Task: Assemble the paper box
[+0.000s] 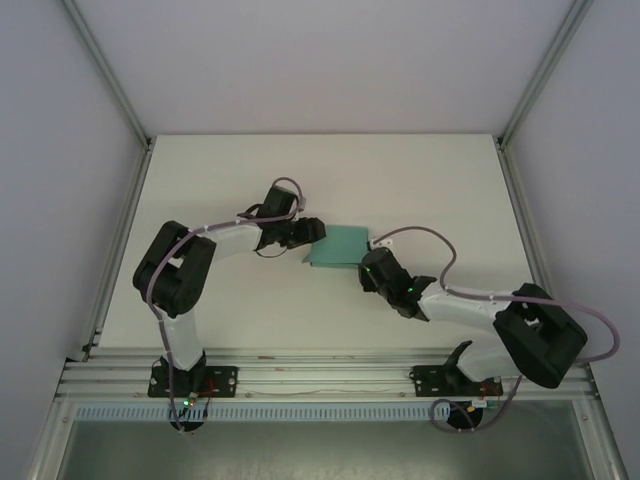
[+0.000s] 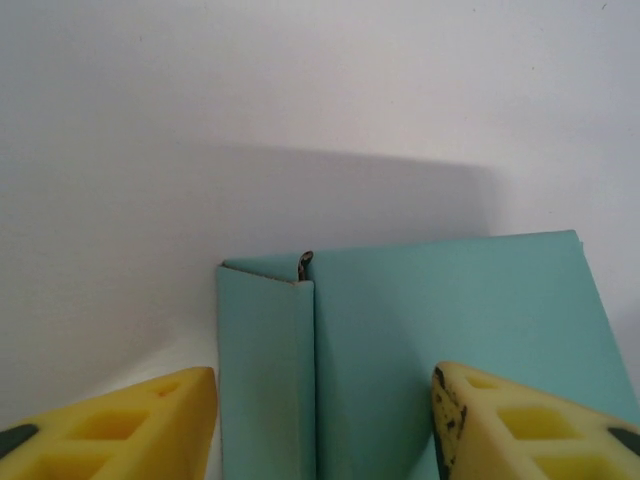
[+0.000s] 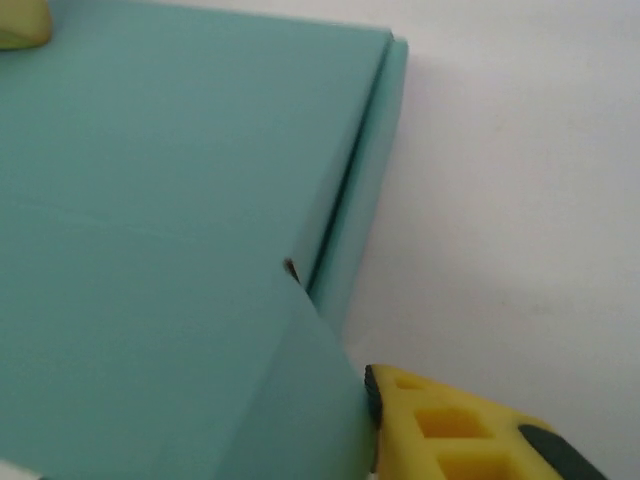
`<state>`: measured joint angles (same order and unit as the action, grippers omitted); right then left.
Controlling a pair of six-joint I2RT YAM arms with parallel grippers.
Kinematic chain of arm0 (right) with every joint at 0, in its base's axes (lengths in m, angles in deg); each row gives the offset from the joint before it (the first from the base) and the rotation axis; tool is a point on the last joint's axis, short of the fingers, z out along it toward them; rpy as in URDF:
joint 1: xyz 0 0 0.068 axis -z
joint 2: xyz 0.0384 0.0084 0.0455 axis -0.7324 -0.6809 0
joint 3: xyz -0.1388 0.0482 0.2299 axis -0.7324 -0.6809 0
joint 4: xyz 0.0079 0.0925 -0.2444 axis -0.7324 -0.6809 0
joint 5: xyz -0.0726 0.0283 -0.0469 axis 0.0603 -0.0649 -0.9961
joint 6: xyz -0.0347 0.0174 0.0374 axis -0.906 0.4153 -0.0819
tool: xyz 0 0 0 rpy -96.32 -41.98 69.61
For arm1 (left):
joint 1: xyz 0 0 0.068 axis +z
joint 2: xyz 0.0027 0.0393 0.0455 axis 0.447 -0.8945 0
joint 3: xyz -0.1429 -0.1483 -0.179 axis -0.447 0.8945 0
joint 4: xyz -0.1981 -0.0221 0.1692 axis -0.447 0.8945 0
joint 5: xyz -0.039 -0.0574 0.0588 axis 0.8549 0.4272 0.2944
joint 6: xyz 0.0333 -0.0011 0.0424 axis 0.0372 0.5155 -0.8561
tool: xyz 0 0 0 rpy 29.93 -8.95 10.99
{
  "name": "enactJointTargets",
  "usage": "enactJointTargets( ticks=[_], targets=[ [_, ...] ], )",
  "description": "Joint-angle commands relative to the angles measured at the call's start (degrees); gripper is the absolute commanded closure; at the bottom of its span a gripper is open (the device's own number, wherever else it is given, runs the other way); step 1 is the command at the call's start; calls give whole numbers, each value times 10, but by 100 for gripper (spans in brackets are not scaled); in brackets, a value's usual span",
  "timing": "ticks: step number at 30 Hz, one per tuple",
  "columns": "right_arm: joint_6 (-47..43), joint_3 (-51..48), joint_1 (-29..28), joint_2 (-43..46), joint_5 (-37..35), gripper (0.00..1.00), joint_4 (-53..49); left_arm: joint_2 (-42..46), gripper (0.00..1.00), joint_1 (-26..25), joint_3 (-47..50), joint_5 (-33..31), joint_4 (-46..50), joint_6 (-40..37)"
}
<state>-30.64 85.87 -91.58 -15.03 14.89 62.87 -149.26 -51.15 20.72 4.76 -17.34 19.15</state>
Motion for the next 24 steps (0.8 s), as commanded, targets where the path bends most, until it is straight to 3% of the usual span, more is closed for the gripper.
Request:
enactJointTargets(
  ticks=[1, 5, 11, 18, 24],
  targets=[
    [32, -23, -3, 69, 16, 56, -18, -4, 45, 2, 35, 3, -17, 17],
    [60, -61, -3, 173, 26, 48, -40, -4, 48, 3, 56, 2, -42, 27],
    [91, -83, -2, 310, -17, 2, -92, -13, 54, 3, 71, 9, -67, 38],
    [122, -54, 24, 313, -35, 0, -107, -14, 62, 5, 93, 20, -94, 50],
    [152, 4, 103, 214, 96, 0, -128, -7, 71, 22, 126, 40, -132, 63]
  ],
)
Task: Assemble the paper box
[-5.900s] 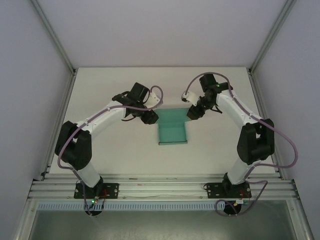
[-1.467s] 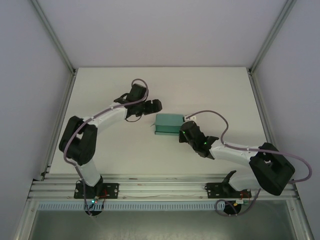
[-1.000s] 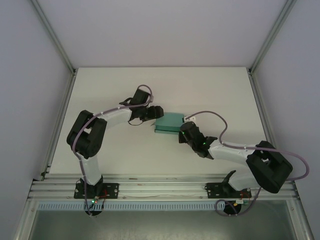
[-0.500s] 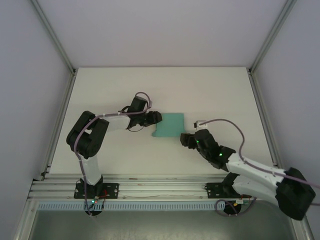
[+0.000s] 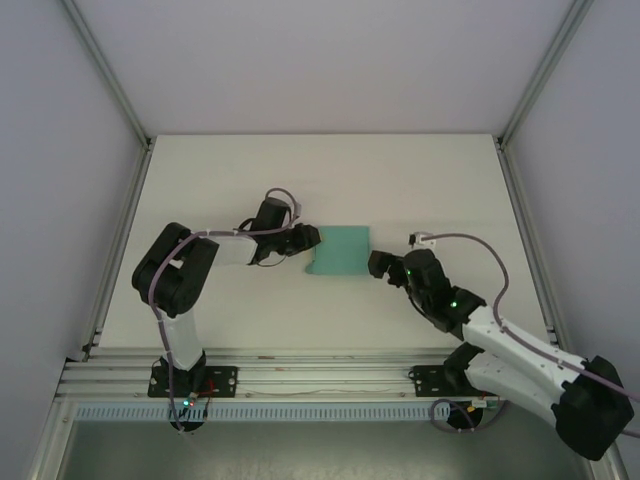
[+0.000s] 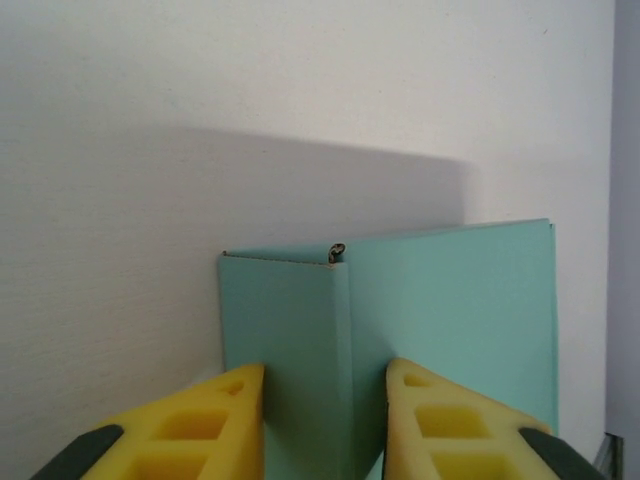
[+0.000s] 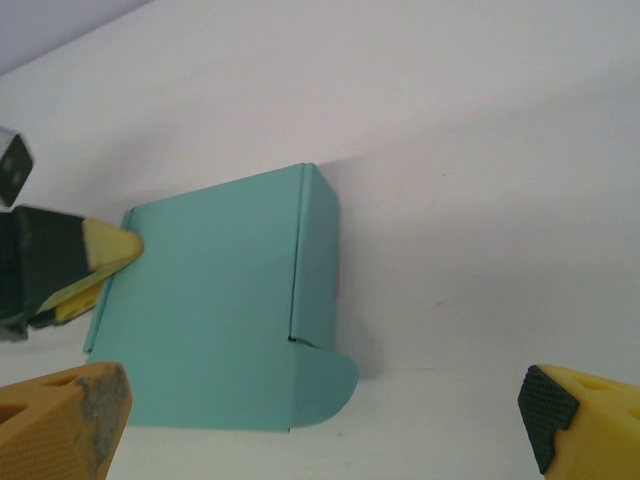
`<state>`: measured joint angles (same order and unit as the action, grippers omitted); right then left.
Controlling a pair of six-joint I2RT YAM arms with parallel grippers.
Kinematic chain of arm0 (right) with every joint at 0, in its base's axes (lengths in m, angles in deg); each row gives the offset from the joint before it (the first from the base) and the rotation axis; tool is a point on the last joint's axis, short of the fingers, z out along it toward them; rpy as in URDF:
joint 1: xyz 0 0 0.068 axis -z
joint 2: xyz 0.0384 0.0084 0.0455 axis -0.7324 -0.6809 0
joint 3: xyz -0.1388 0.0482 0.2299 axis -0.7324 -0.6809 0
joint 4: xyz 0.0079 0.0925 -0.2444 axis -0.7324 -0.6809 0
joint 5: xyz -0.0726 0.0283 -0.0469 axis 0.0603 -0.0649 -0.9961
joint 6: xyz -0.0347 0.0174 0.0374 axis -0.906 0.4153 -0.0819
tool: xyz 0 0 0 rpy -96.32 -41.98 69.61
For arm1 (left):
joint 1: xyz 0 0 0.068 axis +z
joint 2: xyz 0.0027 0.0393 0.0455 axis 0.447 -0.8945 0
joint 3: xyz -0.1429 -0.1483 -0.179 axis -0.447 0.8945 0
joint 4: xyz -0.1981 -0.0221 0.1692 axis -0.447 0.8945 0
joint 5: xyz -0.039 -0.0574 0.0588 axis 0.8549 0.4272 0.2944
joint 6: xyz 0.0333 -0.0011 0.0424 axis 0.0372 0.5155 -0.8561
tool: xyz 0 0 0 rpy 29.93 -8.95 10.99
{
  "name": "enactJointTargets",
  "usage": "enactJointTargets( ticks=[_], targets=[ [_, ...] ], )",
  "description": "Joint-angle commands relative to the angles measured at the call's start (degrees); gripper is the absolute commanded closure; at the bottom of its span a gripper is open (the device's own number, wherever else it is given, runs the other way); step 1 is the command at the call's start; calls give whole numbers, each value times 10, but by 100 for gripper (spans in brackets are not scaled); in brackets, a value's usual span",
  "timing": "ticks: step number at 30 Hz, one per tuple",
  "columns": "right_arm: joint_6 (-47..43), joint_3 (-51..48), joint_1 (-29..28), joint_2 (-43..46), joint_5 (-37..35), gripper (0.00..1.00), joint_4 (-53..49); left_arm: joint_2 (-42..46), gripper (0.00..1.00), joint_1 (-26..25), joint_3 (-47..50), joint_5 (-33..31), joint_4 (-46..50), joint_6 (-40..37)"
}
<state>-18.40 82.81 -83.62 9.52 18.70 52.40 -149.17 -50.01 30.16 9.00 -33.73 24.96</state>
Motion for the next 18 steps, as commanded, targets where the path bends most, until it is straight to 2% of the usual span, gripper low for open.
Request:
enactJointTargets(
  ticks=[1, 5, 11, 18],
  targets=[
    [35, 48, 34, -52, 76, 0, -33, -8, 74, 12, 36, 1, 27, 7],
    [31, 98, 61, -140, 135, 0, -52, -7, 81, 24, 62, 23, -11, 18],
    [18, 167, 89, -248, 206, 0, -67, -10, 82, 45, 103, 51, -75, 36],
    [9, 212, 100, -324, 302, 0, -13, 3, 81, 52, 116, 59, -73, 15]
  ],
)
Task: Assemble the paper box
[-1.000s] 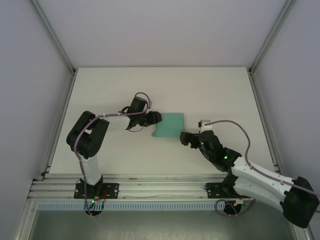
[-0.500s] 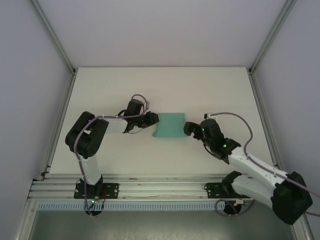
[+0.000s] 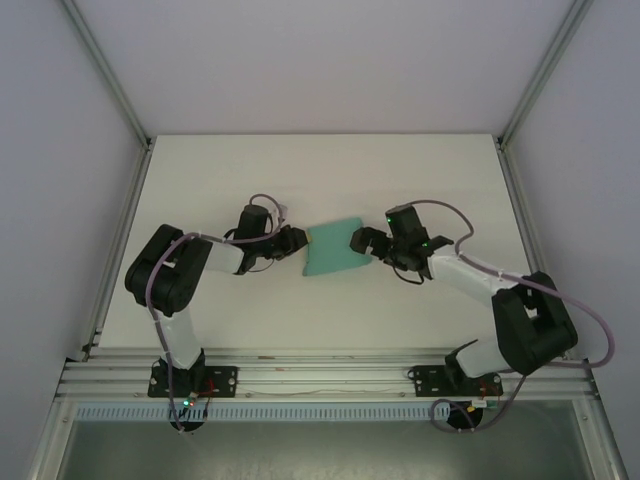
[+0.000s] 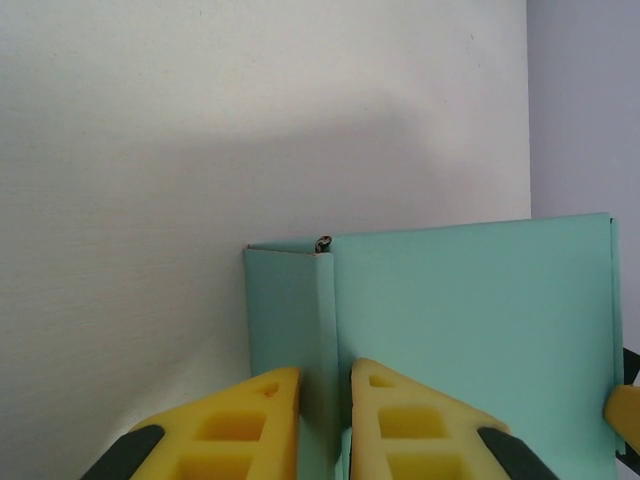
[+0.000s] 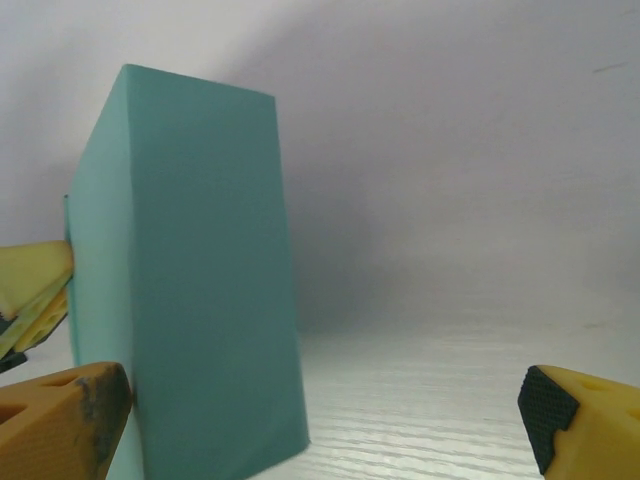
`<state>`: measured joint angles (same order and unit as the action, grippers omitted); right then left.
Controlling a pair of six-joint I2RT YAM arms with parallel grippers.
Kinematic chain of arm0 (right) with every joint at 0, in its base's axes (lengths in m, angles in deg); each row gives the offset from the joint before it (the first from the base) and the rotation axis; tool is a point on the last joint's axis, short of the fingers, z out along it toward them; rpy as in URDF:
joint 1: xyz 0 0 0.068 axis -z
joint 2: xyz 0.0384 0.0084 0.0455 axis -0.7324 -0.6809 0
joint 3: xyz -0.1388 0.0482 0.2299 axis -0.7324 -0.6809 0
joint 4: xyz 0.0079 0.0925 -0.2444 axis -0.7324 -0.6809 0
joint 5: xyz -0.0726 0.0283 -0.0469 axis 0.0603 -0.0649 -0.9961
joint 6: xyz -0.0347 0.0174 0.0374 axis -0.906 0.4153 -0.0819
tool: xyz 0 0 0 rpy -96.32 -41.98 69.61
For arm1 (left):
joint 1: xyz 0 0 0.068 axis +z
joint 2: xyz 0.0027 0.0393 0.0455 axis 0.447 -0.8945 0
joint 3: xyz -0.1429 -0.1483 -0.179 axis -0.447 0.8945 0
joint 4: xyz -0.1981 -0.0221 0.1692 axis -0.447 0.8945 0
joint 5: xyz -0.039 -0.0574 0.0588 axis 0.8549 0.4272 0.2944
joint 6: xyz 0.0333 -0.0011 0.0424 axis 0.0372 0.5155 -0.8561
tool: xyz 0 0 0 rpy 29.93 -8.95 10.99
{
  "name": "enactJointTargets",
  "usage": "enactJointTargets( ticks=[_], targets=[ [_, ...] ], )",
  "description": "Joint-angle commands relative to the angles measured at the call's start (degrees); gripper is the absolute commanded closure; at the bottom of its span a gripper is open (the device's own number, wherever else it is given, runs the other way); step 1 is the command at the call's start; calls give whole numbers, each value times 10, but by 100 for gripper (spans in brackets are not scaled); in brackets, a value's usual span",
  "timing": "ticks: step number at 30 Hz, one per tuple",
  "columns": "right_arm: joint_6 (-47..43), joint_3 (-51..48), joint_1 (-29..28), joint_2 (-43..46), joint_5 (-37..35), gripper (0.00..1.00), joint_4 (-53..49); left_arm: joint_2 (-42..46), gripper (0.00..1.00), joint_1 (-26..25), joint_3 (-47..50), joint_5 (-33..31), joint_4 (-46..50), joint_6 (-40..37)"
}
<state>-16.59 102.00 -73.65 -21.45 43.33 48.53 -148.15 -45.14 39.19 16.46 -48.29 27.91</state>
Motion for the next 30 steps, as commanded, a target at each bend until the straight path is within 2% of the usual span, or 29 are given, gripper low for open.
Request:
enactJointTargets(
  ticks=[1, 8, 13, 17, 21, 23, 25, 28, 29, 30],
  targets=[
    [-9, 25, 1, -22, 66, 0, 32, -7, 81, 3, 23, -17, 77, -18],
    [8, 38, 4, -70, 124, 7, 85, -14, 82, 3, 15, -16, 85, -23],
    [39, 34, 11, -97, 174, 19, 153, -15, 81, 2, 9, -10, 89, -29],
    [67, 27, 16, -102, 190, 40, 203, -6, 79, 3, 0, -6, 98, -41],
    [71, 28, 16, -86, 196, 49, 196, 17, 74, 3, -12, -4, 103, -49],
    [68, 29, 16, -71, 184, 50, 174, 37, 63, 3, -30, -7, 127, -65],
    [72, 30, 16, -51, 168, 52, 151, 65, 47, 2, -48, -16, 159, -90],
    [95, 32, 17, -16, 151, 55, 119, 122, 15, 1, -64, -39, 207, -139],
    [112, 38, 17, -3, 136, 56, 96, 146, 1, 0, -67, -53, 224, -163],
    [126, 44, 17, 7, 124, 56, 70, 168, 0, -2, -70, -68, 240, -184]
  ],
)
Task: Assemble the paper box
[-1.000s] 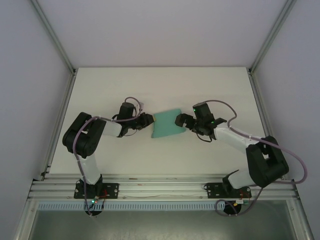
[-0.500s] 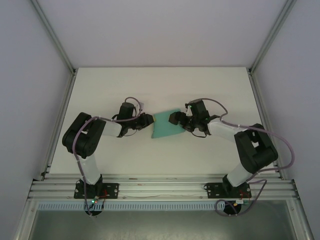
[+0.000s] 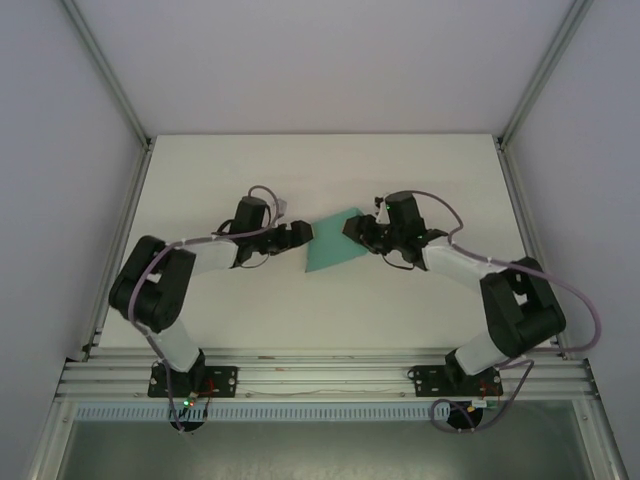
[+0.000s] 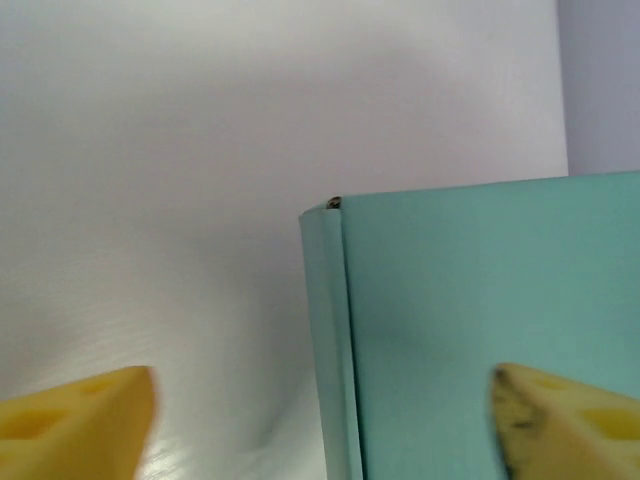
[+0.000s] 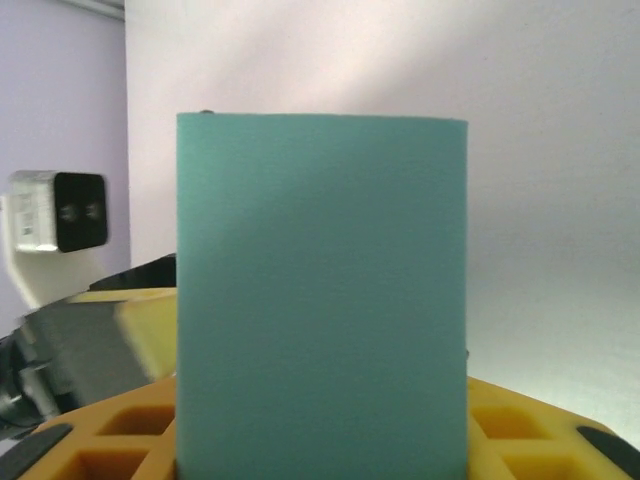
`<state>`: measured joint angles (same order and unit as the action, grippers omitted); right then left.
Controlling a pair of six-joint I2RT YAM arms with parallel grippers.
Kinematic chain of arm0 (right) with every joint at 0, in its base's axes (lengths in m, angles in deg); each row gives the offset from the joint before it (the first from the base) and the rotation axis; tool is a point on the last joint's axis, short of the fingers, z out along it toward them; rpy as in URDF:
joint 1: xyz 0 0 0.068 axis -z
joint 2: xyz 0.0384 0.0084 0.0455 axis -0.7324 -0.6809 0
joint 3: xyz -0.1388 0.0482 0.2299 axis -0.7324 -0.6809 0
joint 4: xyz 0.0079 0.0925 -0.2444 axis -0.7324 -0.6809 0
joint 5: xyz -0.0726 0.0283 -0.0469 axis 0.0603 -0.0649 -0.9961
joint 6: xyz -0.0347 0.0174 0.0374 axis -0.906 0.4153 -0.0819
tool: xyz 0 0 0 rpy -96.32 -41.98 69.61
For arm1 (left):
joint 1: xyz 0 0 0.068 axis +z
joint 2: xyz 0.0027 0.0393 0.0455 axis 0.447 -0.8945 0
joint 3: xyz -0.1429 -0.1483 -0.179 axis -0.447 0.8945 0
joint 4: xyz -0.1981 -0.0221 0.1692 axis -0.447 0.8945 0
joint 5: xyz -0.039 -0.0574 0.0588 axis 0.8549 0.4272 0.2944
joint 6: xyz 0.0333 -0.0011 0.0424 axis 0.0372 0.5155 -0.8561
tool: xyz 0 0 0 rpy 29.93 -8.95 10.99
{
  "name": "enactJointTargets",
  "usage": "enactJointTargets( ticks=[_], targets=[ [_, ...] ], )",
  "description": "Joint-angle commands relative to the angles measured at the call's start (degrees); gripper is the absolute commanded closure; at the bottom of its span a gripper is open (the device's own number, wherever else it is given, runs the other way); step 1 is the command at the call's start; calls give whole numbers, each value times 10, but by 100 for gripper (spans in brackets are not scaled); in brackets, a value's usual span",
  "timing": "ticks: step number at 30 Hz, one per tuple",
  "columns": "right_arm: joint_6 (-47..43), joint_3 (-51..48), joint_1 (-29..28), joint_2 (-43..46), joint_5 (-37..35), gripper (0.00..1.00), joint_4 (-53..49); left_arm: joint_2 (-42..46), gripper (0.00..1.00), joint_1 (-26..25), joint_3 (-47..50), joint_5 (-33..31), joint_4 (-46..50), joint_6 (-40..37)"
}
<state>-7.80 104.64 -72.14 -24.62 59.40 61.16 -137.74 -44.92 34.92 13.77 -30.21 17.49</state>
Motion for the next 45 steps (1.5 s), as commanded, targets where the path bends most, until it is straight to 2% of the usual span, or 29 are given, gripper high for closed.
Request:
enactJointTargets(
  ticks=[1, 4, 7, 8, 9, 13, 17, 20, 25, 28, 32, 38, 41, 44, 45],
  targets=[
    [49, 28, 2, 47, -45, 55, -84, 86, 0, -8, -27, -56, 72, -102],
    [92, 61, 2, 66, -71, 56, -181, 160, 0, -36, -22, -116, 107, -196],
    [153, 80, 4, 80, -76, 58, -244, 238, 0, -95, -5, -204, 131, -313],
    [172, 85, 8, 82, -69, 62, -261, 267, 0, -116, 9, -236, 130, -350],
    [191, 90, 10, 83, -62, 62, -276, 292, 0, -128, 24, -247, 127, -382],
    [269, 85, 15, 86, 3, 61, -277, 380, 0, -138, 67, -201, 131, -476],
    [381, 71, 15, 74, 74, 67, -230, 415, 0, -147, 54, -182, 186, -527],
    [418, 73, 13, 63, 105, 69, -220, 397, 0, -161, 22, -170, 246, -570],
    [415, 100, 11, 58, 121, 68, -268, 329, 0, -205, -30, -206, 317, -626],
    [420, 99, 11, 68, 120, 68, -286, 300, 0, -223, -31, -251, 264, -629],
    [455, 78, 11, 85, 133, 69, -266, 257, 0, -233, -56, -256, 281, -658],
    [453, 83, 10, 92, 156, 68, -277, 211, 1, -250, -77, -301, 307, -692],
    [436, 89, 10, 89, 166, 66, -306, 206, 12, -251, -85, -311, 307, -688],
    [433, 87, 10, 89, 181, 65, -314, 214, 36, -251, -75, -310, 284, -689],
    [434, 87, 10, 90, 183, 64, -313, 218, 40, -251, -72, -310, 278, -690]
  ],
)
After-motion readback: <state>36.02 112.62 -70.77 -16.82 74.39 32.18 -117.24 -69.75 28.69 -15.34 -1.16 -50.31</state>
